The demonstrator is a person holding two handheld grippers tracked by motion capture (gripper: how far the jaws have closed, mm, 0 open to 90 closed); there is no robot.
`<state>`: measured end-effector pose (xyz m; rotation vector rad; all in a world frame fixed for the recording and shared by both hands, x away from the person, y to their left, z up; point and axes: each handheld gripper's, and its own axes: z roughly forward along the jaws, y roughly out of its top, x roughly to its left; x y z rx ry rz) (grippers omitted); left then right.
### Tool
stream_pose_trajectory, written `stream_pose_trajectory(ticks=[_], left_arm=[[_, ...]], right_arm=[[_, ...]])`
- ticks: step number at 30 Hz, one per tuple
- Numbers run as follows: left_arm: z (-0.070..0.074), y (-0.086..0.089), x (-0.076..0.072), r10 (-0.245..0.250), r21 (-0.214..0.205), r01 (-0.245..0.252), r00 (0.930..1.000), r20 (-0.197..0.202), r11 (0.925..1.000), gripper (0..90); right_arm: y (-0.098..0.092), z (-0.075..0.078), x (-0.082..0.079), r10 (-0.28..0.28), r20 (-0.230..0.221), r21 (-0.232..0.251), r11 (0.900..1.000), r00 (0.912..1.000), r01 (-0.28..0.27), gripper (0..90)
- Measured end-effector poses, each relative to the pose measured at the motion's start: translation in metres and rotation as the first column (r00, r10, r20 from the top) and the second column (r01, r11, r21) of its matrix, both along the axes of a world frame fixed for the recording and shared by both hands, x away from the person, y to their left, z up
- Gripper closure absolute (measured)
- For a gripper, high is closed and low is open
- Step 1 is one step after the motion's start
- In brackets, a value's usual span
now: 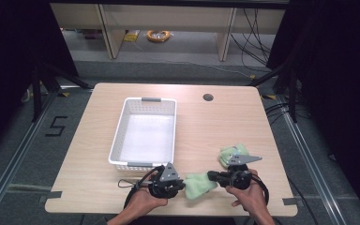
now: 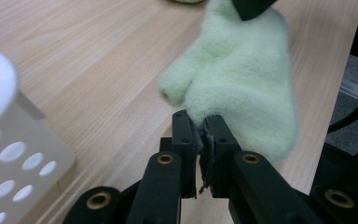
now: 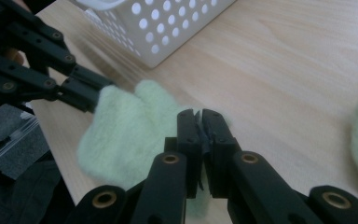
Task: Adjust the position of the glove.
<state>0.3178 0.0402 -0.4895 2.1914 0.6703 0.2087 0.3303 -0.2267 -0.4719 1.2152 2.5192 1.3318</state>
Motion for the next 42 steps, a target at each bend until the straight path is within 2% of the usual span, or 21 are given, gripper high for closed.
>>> stream_pose_trajectory(ticks=[2, 3, 5, 6, 8, 11, 12, 13, 16, 17, 19, 22, 28, 29, 30, 32, 35, 38, 39, 40, 42], left_arm=[[-0.001, -0.003, 0.0, 0.003, -0.005, -0.003, 1.0, -0.008, 1.0, 84.1], [0.0, -0.005, 0.003, -0.016, 0.007, 0.016, 0.9999, 0.0, 0.9998, 84.1], [0.0, -0.007, 0.003, -0.005, -0.001, 0.005, 1.0, -0.006, 1.0, 84.1], [-0.001, -0.011, 0.006, 0.001, -0.005, -0.001, 1.0, -0.009, 1.0, 84.1], [-0.004, -0.014, 0.009, 0.001, 0.002, -0.001, 0.9999, -0.012, 1.0, 84.1], [-0.009, -0.016, 0.011, 0.007, 0.002, -0.007, 0.9997, -0.022, 1.0, 83.8], [-0.01, -0.015, 0.013, -0.012, 0.031, 0.012, 0.9999, -0.005, 0.9995, 83.7], [-0.015, -0.016, 0.013, 0.011, 0.022, -0.01, 0.9994, -0.032, 0.9997, 83.6], [-0.018, -0.014, 0.015, 0.015, 0.023, -0.015, 0.9992, -0.037, 0.9996, 83.1], [-0.018, -0.013, 0.016, 0.006, 0.035, -0.005, 0.9997, -0.022, 0.9994, 83.0], [-0.019, -0.014, 0.014, 0.012, 0.031, -0.01, 0.9991, -0.041, 0.9995, 82.5], [-0.02, -0.014, 0.014, 0.016, 0.027, -0.015, 0.999, -0.041, 0.9995, 81.9], [-0.02, -0.013, 0.015, 0.012, 0.031, -0.011, 0.9992, -0.037, 0.9995, 80.0], [-0.02, -0.011, 0.015, 0.006, 0.041, -0.005, 0.9994, -0.033, 0.9992, 78.3], [-0.021, -0.012, 0.014, 0.025, 0.03, -0.024, 0.9985, -0.049, 0.9993, 77.1], [-0.021, -0.01, 0.015, 0.015, 0.036, -0.013, 0.9991, -0.041, 0.9993, 74.6], [-0.019, -0.007, 0.014, 0.04, 0.01, -0.039, 0.9961, -0.079, 0.9992, 66.7], [-0.016, -0.004, 0.012, 0.054, 0.009, -0.054, 0.9961, -0.07, 0.9985, 60.4], [-0.015, -0.002, 0.011, 0.056, 0.022, -0.055, 0.997, -0.054, 0.9983, 60.4], [-0.014, -0.001, 0.01, 0.051, 0.013, -0.051, 0.997, -0.058, 0.9986, 57.4], [-0.014, 0.0, 0.009, 0.062, 0.007, -0.062, 0.9961, -0.063, 0.9981, 56.0]], right_arm=[[-0.003, -0.002, -0.007, -0.005, -0.012, 0.024, 0.9997, 0.9999, 0.005, 86.8], [-0.006, -0.004, -0.011, -0.016, -0.016, 0.022, 0.9996, 0.9997, 0.016, 86.8], [-0.01, -0.007, -0.009, -0.009, 0.0, 0.009, 0.9999, 1.0, 0.009, 86.8], [-0.01, -0.008, -0.011, -0.037, -0.022, 0.027, 0.9989, 0.9991, 0.038, 86.8], [-0.013, -0.011, -0.008, -0.027, 0.01, -0.005, 0.9996, 0.9996, 0.027, 86.8], [-0.012, -0.015, -0.007, -0.04, -0.006, -0.012, 0.9991, 0.9992, 0.04, 86.7], [-0.011, -0.018, -0.006, -0.043, -0.035, -0.023, 0.9989, 0.9985, 0.042, 86.8], [-0.011, -0.02, -0.005, -0.04, -0.034, -0.047, 0.9981, 0.9986, 0.038, 86.7], [-0.01, -0.023, -0.004, -0.042, -0.023, -0.07, 0.9967, 0.9988, 0.04, 86.3], [-0.009, -0.025, -0.002, -0.045, -0.02, -0.084, 0.9955, 0.9988, 0.043, 85.7], [-0.008, -0.027, -0.002, -0.045, -0.031, -0.094, 0.9947, 0.9985, 0.042, 84.6], [-0.008, -0.028, -0.002, -0.032, -0.031, -0.093, 0.9953, 0.999, 0.029, 82.6], [-0.009, -0.028, -0.004, -0.05, -0.037, -0.107, 0.9932, 0.998, 0.046, 77.5], [-0.009, -0.028, -0.004, -0.052, -0.037, -0.107, 0.9931, 0.998, 0.047, 74.6], [-0.009, -0.028, -0.004, -0.054, -0.039, -0.106, 0.9931, 0.9978, 0.049, 73.5], [-0.008, -0.028, -0.004, -0.053, -0.043, -0.105, 0.9932, 0.9976, 0.049, 72.2], [-0.008, -0.026, -0.004, -0.071, -0.036, -0.089, 0.9937, 0.9968, 0.068, 63.3], [-0.009, -0.024, -0.004, -0.068, -0.026, -0.075, 0.9949, 0.9973, 0.066, 61.6], [-0.008, -0.022, -0.007, -0.092, -0.055, -0.06, 0.9943, 0.9943, 0.089, 60.8], [-0.01, -0.019, -0.006, -0.091, -0.025, -0.067, 0.9938, 0.9955, 0.089, 57.3], [-0.011, -0.018, -0.005, -0.091, -0.011, -0.057, 0.9943, 0.9958, 0.09, 57.0]])
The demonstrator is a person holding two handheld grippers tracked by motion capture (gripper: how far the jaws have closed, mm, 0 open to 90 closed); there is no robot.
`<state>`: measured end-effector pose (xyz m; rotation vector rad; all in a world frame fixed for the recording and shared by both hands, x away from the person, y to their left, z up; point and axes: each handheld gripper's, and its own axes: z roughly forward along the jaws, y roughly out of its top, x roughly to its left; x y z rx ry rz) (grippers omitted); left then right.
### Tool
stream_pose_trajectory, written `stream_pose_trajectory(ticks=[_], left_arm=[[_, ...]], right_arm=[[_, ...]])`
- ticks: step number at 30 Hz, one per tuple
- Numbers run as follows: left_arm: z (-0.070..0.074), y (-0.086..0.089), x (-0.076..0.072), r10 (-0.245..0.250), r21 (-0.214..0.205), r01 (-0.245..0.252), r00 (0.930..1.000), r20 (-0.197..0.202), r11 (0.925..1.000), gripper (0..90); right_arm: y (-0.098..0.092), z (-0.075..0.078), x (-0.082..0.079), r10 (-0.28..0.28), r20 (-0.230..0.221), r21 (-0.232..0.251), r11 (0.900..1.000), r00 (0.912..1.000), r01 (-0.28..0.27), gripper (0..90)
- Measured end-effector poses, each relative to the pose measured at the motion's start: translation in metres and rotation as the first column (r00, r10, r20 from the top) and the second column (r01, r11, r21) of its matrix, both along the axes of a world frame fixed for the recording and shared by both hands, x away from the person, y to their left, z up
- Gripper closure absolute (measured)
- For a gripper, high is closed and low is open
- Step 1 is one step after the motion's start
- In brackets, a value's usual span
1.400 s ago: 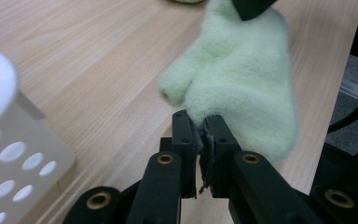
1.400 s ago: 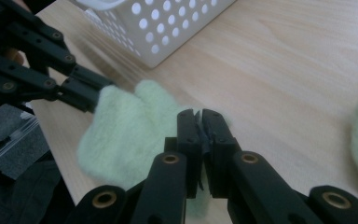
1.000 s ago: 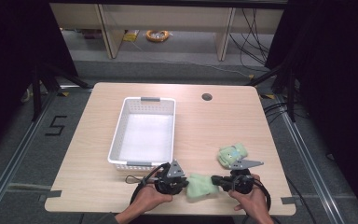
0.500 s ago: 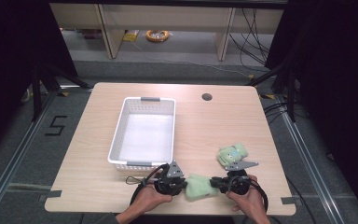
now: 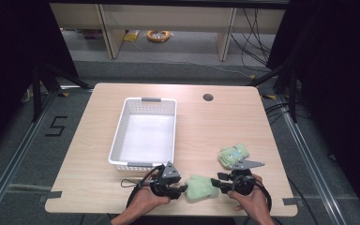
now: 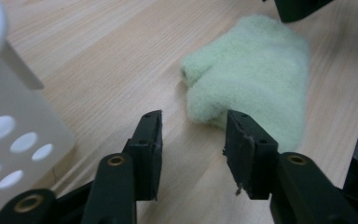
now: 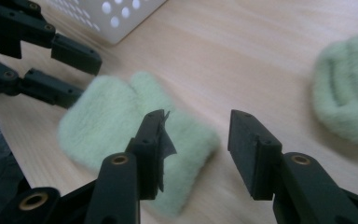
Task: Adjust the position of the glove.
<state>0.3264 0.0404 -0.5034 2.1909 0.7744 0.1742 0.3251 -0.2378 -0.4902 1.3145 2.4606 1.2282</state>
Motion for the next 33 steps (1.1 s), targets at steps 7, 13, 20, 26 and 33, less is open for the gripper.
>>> stream_pose_trajectory(ticks=[7, 13, 20, 26, 33], left_arm=[[0.008, 0.01, -0.011, 0.042, -0.04, -0.044, 0.9981, -0.045, 0.9982, 39.2], [0.011, 0.021, -0.018, 0.07, -0.079, -0.074, 0.9958, -0.06, 0.9941, 33.6], [0.009, 0.029, -0.026, 0.056, -0.074, -0.061, 0.9954, -0.078, 0.9954, 30.6], [0.003, 0.029, -0.036, 0.068, -0.097, -0.079, 0.9917, -0.109, 0.9921, 29.1], [0.002, 0.034, -0.042, 0.062, -0.108, -0.072, 0.9936, -0.094, 0.9916, 25.9]], right_arm=[[-0.021, 0.014, 0.008, -0.041, 0.108, -0.045, 0.9979, 0.9933, 0.046, 54.0], [-0.034, 0.018, 0.018, -0.085, 0.13, -0.078, 0.9924, 0.9879, 0.095, 53.1], [-0.049, 0.019, 0.035, -0.111, 0.181, -0.123, 0.9832, 0.9772, 0.135, 52.6], [-0.057, 0.019, 0.047, -0.151, 0.158, -0.139, 0.975, 0.9759, 0.173, 52.7], [-0.061, 0.012, 0.071, -0.143, 0.146, -0.166, 0.9719, 0.9789, 0.167, 55.3]])
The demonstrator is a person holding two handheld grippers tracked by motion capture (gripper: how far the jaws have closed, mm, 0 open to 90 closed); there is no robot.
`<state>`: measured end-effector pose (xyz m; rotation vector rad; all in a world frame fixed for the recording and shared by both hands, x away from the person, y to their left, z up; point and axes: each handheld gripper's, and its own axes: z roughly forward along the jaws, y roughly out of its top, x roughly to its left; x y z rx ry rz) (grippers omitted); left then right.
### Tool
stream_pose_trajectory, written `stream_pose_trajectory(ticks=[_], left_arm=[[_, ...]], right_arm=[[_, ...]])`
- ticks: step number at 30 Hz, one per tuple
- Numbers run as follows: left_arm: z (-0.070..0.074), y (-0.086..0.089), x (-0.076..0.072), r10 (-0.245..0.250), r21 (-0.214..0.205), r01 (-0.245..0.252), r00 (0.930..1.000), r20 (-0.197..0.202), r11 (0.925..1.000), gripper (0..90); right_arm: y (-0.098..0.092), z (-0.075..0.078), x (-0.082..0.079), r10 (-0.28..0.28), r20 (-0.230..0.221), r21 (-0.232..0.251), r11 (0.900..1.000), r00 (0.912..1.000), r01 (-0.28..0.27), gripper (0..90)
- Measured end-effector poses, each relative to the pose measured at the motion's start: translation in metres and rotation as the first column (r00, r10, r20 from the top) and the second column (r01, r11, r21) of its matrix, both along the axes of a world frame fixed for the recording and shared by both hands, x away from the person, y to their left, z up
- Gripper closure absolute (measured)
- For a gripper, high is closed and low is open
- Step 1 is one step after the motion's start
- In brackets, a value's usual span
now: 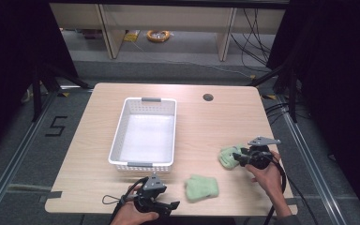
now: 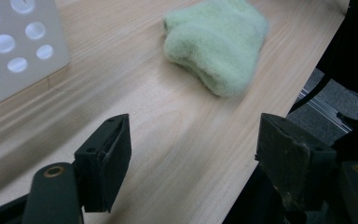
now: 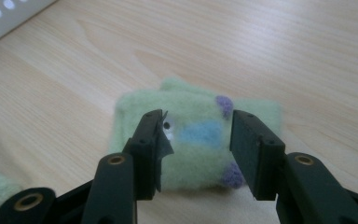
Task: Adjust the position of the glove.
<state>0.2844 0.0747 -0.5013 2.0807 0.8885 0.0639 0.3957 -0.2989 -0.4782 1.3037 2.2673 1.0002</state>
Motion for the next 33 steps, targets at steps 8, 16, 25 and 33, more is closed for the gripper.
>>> stream_pose_trajectory(ticks=[8, 16, 25, 33], left_arm=[[-0.001, 0.001, -0.002, 0.007, -0.004, -0.007, 0.9999, 0.014, 1.0, 23.1], [-0.002, 0.002, -0.001, 0.003, 0.024, -0.004, 0.9998, 0.018, 0.9997, 23.2], [-0.004, 0.003, 0.0, 0.001, 0.026, -0.001, 0.9999, 0.015, 0.9997, 23.8], [-0.004, 0.005, 0.001, 0.0, 0.037, -0.001, 0.9999, 0.015, 0.9993, 24.1]], right_arm=[[0.002, -0.01, 0.012, 0.006, -0.053, -0.032, 0.9995, 0.9986, -0.008, 56.0], [0.0, -0.016, 0.018, -0.005, -0.066, -0.02, 0.9998, 0.9978, 0.003, 61.8], [-0.008, -0.021, 0.021, 0.022, -0.138, 0.056, 0.9983, 0.9902, -0.015, 79.8], [-0.005, -0.015, 0.017, -0.007, -0.115, 0.06, 0.9981, 0.9934, 0.014, 84.1]])
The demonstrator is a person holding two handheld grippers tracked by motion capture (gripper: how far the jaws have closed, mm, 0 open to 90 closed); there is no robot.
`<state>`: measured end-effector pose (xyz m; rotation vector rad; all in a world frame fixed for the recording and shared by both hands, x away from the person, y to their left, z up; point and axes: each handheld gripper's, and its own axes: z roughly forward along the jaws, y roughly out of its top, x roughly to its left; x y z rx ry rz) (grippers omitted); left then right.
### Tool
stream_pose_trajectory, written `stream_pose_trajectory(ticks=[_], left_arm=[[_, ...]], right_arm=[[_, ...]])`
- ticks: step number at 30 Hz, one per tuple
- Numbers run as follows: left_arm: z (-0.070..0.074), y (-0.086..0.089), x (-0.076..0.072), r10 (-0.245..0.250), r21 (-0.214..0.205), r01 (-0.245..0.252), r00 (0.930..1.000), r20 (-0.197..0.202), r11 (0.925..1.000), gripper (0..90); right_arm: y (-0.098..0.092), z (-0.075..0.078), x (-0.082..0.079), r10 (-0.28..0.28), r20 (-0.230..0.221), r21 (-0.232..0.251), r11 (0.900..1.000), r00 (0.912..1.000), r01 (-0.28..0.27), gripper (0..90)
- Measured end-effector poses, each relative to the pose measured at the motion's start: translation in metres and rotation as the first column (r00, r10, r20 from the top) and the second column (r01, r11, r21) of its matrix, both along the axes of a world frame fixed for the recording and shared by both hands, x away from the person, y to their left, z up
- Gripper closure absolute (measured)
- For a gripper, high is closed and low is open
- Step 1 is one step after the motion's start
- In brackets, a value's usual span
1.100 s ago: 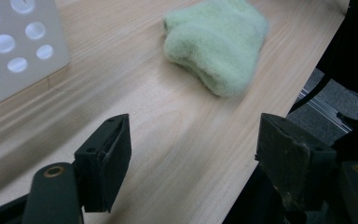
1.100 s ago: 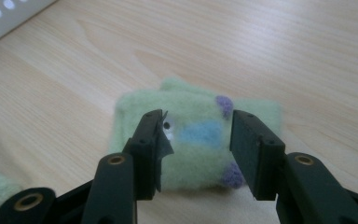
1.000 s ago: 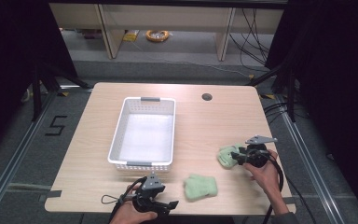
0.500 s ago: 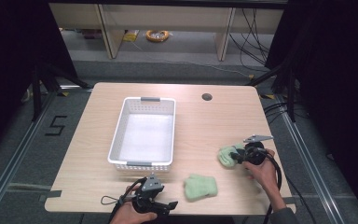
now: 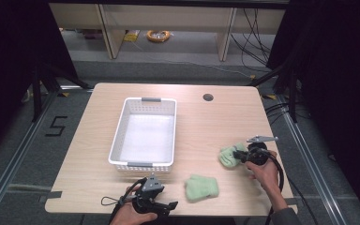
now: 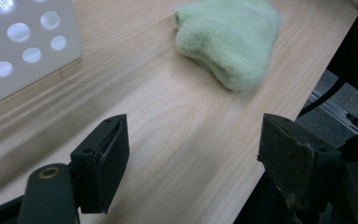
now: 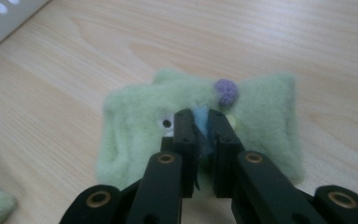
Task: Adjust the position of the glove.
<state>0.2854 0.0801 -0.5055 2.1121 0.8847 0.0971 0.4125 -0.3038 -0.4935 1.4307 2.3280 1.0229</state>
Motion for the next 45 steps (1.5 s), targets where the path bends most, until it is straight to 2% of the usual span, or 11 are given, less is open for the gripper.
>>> stream_pose_trajectory(ticks=[2, 4, 6, 7, 14, 22, 23, 33, 36, 39, 45], left_arm=[[0.0, -0.001, 0.0, 0.015, -0.017, -0.015, 0.9999, 0.0, 0.9997, 24.1], [0.001, 0.001, 0.001, 0.002, -0.002, -0.002, 1.0, 0.004, 1.0, 24.1], [0.0, 0.0, 0.001, 0.002, -0.003, -0.002, 1.0, 0.005, 1.0, 24.1], [-0.001, -0.001, 0.0, 0.017, -0.019, -0.017, 0.9999, -0.001, 0.9997, 24.1], [-0.001, 0.0, -0.001, 0.022, -0.015, -0.022, 0.9997, -0.008, 0.9996, 24.1], [0.002, 0.002, 0.0, 0.005, 0.0, -0.005, 0.9999, 0.009, 1.0, 24.3], [0.002, 0.002, 0.0, 0.01, -0.005, -0.01, 0.9999, 0.01, 0.9999, 24.3], [0.004, -0.001, -0.001, 0.017, -0.026, -0.016, 0.9995, 0.027, 0.9995, 24.1], [0.006, -0.001, 0.0, 0.01, -0.019, -0.01, 0.9995, 0.03, 0.9998, 23.9], [0.006, -0.006, 0.0, 0.031, -0.056, -0.029, 0.9991, 0.029, 0.998, 23.7], [0.009, -0.02, 0.0, -0.015, -0.071, 0.019, 0.9985, 0.052, 0.9973, 27.0]], right_arm=[[0.001, 0.002, -0.001, -0.007, 0.002, 0.004, 1.0, 1.0, 0.007, 84.1], [0.002, 0.007, -0.005, 0.016, 0.06, 0.032, 0.9993, 0.9981, -0.018, 84.2], [0.003, 0.012, -0.008, 0.015, 0.038, 0.04, 0.9991, 0.9992, -0.016, 84.2], [0.005, 0.016, -0.013, 0.019, 0.077, 0.057, 0.9981, 0.9968, -0.024, 84.3], [0.01, 0.029, -0.028, 0.032, 0.102, 0.093, 0.9947, 0.9943, -0.042, 84.3], [0.04, 0.046, -0.06, 0.105, 0.111, 0.155, 0.9805, 0.9882, -0.121, 84.3], [0.042, 0.046, -0.061, 0.132, 0.151, 0.142, 0.9779, 0.9796, -0.153, 84.3], [0.073, 0.038, -0.095, 0.196, 0.094, 0.199, 0.9568, 0.976, -0.212, 84.1], [0.075, 0.035, -0.096, 0.214, 0.118, 0.175, 0.9567, 0.9697, -0.232, 84.0], [0.082, 0.031, -0.102, 0.225, 0.091, 0.194, 0.9516, 0.9701, -0.239, 83.9], [0.087, 0.029, -0.104, 0.231, 0.111, 0.181, 0.9517, 0.9668, -0.248, 83.8]])
